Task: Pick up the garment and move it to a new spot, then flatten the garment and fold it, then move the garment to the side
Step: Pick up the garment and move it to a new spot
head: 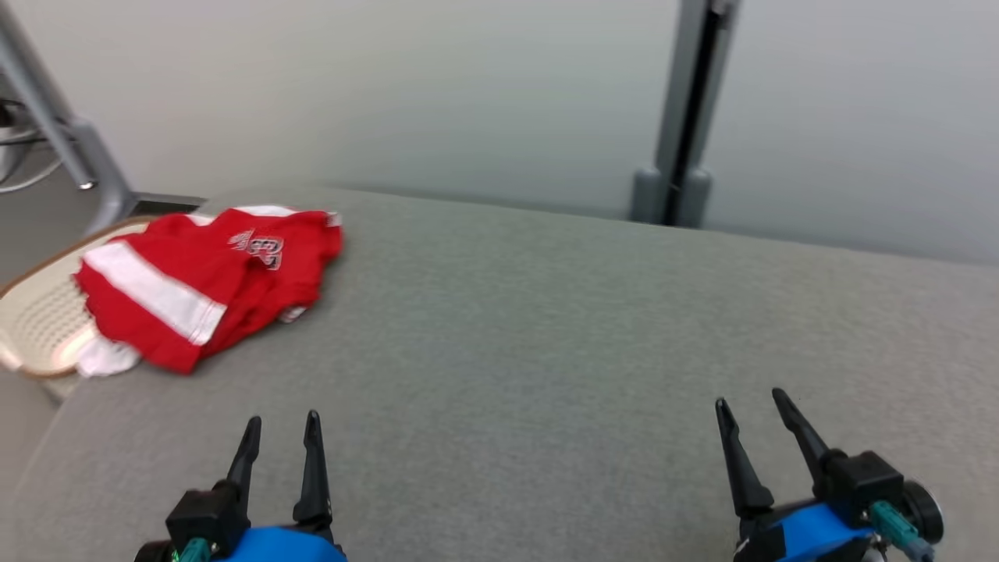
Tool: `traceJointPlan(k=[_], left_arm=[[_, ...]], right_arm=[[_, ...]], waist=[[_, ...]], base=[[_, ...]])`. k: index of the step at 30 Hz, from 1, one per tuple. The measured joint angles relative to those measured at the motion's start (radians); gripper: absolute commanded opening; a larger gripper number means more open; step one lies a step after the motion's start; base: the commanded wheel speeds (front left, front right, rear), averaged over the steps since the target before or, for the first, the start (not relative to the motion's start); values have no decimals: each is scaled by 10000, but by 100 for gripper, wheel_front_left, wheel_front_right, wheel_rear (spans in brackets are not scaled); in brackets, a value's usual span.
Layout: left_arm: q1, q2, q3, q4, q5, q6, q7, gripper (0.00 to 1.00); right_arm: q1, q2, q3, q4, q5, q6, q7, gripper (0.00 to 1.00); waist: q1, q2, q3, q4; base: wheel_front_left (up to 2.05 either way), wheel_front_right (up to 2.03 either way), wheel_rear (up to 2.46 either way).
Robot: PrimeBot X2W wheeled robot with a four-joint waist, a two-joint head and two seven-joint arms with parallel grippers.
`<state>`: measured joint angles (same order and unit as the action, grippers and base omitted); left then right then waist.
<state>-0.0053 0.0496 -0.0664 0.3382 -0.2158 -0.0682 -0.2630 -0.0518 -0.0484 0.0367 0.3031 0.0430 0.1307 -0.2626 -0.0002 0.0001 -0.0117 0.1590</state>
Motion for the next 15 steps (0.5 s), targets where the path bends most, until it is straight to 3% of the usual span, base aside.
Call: traceJointPlan(k=[9,15], left_arm=[[50,15,311,-155,134,-15,0,100],[194,21,554,-299,134,-27,0,100]], right_arm=[[-22,4,385,27,138,0,0,100],[-43,6,702,90,138,0,-2,100]], waist=[[0,0,-39,1826],[1,0,99,2489]], base=[[0,0,0],[0,0,0]])
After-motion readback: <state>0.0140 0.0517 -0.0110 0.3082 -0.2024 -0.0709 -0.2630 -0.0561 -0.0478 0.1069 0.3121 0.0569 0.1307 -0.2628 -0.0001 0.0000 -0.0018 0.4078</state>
